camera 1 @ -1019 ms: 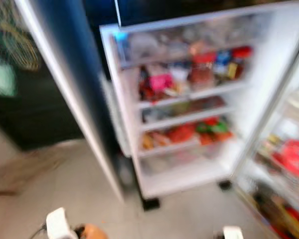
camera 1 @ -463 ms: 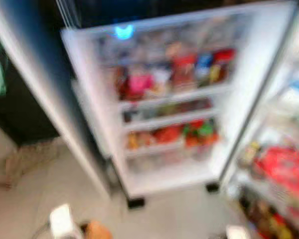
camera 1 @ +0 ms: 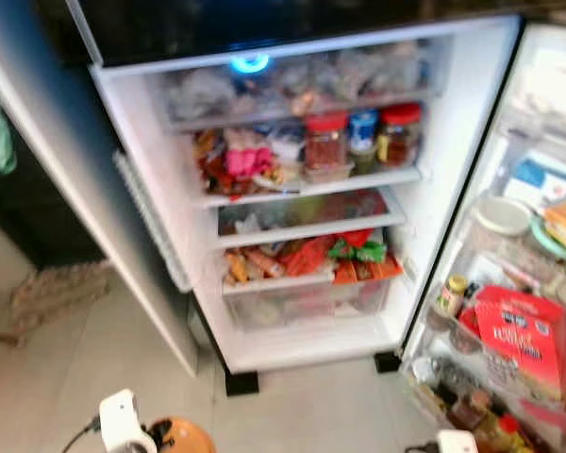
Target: Restocking fridge
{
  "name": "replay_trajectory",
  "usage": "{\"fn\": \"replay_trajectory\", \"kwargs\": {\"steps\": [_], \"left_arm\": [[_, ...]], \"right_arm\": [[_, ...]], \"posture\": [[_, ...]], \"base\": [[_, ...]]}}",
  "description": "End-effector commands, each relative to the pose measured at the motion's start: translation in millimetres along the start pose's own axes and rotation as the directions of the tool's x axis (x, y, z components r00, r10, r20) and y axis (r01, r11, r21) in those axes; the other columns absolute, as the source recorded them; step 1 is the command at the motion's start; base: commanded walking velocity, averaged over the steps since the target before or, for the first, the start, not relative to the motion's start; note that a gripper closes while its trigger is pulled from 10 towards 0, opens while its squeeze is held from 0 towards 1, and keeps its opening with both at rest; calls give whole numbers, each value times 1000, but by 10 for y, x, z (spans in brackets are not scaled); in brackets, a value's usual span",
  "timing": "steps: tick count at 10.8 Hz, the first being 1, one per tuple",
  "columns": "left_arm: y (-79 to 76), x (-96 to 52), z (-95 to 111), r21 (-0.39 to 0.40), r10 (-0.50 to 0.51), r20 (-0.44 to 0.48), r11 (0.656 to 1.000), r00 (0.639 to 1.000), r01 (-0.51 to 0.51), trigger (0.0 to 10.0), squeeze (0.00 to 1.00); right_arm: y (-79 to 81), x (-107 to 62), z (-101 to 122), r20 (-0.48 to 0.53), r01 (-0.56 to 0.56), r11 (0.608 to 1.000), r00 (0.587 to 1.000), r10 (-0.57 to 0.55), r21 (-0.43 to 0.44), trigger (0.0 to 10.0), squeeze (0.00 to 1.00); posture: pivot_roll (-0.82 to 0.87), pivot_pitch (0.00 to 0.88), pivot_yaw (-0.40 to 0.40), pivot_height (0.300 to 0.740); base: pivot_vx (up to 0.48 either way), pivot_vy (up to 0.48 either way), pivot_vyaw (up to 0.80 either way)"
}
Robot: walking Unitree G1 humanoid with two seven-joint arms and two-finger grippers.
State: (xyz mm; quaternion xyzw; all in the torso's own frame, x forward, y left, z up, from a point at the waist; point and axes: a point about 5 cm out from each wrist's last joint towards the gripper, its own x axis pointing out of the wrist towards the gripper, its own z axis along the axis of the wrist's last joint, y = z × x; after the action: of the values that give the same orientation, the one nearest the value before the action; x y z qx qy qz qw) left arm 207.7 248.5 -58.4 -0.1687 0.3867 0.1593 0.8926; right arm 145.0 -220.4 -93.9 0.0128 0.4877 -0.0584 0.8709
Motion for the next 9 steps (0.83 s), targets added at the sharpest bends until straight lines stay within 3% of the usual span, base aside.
{"fn": "replay_trajectory", "kwargs": {"steps": [1,2,3,4,5,6,7,8,9], "left_arm": [[25,-4,43,17,-3,28,1000,1000,3,10000,0],[-148,33,258,5,-56,127,998,990,56,10000,0],[-487,48,802,-16,-149,305,987,941,161,10000,0],[-562,23,1002,-94,-168,385,971,907,220,10000,0],[-727,-36,1240,-131,-235,482,933,844,335,10000,0],[-976,-129,1342,-57,-359,531,889,767,455,10000,0],[-1227,-261,1284,-13,-462,533,834,709,552,10000,0],[-1409,-412,1100,68,-558,488,791,672,608,10000,0],[-1455,-526,954,103,-592,467,774,656,625,10000,0]], "right_arm": [[65,6,-14,-7,-18,1000,1000,18,-1,10000,0],[41,5,-1,-6,-15,1000,1000,14,-8,10000,0],[24,5,9,-6,-13,1000,1000,13,-16,10000,0],[2,4,14,-5,-12,1000,1000,12,-19,10000,0],[-15,1,8,-11,-15,999,1000,14,-34,10000,0],[-20,-2,-3,-13,-12,999,1000,11,-33,10000,0],[-24,-4,-9,-9,-3,1000,1000,2,-20,10000,0],[-51,-9,-9,0,16,1000,1000,-16,0,10000,0],[-77,-14,-16,4,28,1000,1000,-28,14,10000,0]], "posture": [[-53,0,45,740],[-49,0,36,740],[-53,0,32,740],[-43,0,16,740],[-33,0,9,740],[-40,0,11,740],[-52,0,21,740],[-65,0,35,740],[-63,0,37,740]], "base": [[0,0,0],[0,0,0],[0,0,0],[0,0,0],[0,0,0],[0,0,0],[0,0,0],[0,0,0],[0,0,0]]}}
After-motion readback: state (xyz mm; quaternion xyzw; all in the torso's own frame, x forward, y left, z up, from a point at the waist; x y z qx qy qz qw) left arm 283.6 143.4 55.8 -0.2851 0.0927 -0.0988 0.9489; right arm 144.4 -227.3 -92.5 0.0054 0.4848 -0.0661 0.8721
